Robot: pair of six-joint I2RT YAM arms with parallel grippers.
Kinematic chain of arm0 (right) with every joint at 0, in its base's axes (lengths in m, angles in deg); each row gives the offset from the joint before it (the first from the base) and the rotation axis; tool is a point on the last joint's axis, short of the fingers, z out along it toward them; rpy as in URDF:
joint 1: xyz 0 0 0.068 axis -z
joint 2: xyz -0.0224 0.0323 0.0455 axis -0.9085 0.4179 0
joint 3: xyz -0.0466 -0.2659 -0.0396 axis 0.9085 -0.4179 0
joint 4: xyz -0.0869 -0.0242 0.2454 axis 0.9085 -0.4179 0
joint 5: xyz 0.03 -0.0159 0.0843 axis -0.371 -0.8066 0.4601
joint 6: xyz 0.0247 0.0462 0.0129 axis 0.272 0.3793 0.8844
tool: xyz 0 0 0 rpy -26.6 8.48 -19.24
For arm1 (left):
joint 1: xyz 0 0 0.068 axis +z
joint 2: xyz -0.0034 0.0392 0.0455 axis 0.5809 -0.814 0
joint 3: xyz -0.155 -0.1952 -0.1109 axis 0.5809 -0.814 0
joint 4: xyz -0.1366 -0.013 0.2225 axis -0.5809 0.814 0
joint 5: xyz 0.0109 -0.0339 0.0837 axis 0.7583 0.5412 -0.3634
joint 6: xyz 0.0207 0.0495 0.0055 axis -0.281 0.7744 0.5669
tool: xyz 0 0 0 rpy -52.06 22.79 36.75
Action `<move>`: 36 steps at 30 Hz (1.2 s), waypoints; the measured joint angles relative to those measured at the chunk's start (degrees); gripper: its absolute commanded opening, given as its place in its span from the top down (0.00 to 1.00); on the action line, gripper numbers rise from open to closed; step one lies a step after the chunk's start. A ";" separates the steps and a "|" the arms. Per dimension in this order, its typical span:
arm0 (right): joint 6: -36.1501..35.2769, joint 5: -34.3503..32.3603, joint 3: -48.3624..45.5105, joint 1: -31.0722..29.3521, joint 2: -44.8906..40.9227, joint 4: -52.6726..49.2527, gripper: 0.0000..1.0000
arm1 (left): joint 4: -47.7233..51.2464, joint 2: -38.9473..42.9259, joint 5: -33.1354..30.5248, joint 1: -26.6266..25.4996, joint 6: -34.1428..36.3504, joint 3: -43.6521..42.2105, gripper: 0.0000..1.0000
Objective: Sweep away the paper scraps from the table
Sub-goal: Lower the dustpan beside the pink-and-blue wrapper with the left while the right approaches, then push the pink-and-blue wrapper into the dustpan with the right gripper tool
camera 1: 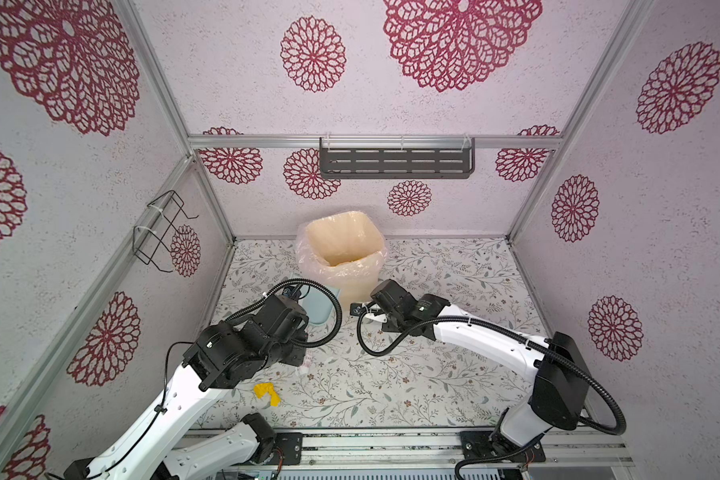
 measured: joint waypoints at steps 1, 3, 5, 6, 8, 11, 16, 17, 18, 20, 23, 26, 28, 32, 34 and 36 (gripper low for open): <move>-0.63 0.04 -0.44 0.00 0.22 0.72 1.00 | 0.09 0.20 0.02 -0.48 -0.48 -0.22 1.00; -1.64 0.17 -1.14 0.02 0.52 1.33 1.00 | 0.11 0.33 0.02 -1.22 -1.31 -0.61 1.00; -2.45 0.24 -1.62 0.02 0.85 1.99 1.00 | 0.13 0.31 0.04 -1.79 -2.05 -1.14 1.00; -2.84 0.24 -1.68 0.02 1.03 2.19 1.00 | 0.11 0.28 0.07 -1.95 -2.25 -1.36 1.00; -3.43 0.33 -1.68 0.02 1.40 2.95 1.00 | 0.11 0.28 0.07 -2.19 -2.60 -1.79 1.00; -3.87 0.92 -1.92 0.09 1.70 3.78 1.00 | 0.11 0.24 0.17 -2.27 -2.99 -2.03 1.00; -3.69 2.36 -2.56 0.09 2.08 2.43 1.00 | 0.09 0.17 0.68 -2.34 -3.28 -2.23 1.00; -3.39 2.71 -2.75 0.07 2.08 1.77 1.00 | 0.09 0.17 0.76 -2.34 -3.34 -2.38 1.00; -3.21 2.91 -2.95 0.00 2.05 1.20 1.00 | 0.09 0.17 0.83 -2.36 -3.37 -2.60 1.00; -2.27 3.06 -3.58 -0.55 1.53 -0.28 1.00 | 0.11 0.07 1.05 -2.38 -3.39 -3.02 1.00; -0.28 3.02 -4.35 -1.73 -0.48 -3.80 1.00 | -0.02 -0.42 1.44 -2.49 -3.37 -3.58 1.00; 2.16 3.06 -4.90 -4.00 -3.26 -8.04 1.00 | -0.13 -1.20 2.01 -2.58 -3.34 -4.11 1.00; 4.28 3.19 -5.01 -6.03 -5.09 -11.65 1.00 | -0.59 -1.90 2.56 -2.71 -3.30 -4.74 1.00; 8.83 3.23 -4.07 -9.07 -7.32 -18.73 1.00 | -1.53 -3.34 3.43 -3.02 -3.08 -5.66 1.00; 10.95 3.17 -2.21 -9.68 -7.52 -22.01 1.00 | -2.19 -4.07 4.04 -3.19 -2.89 -6.03 1.00; 12.50 2.89 -0.24 -9.64 -7.56 -24.13 1.00 | -2.95 -4.79 4.50 -3.54 -2.64 -6.32 1.00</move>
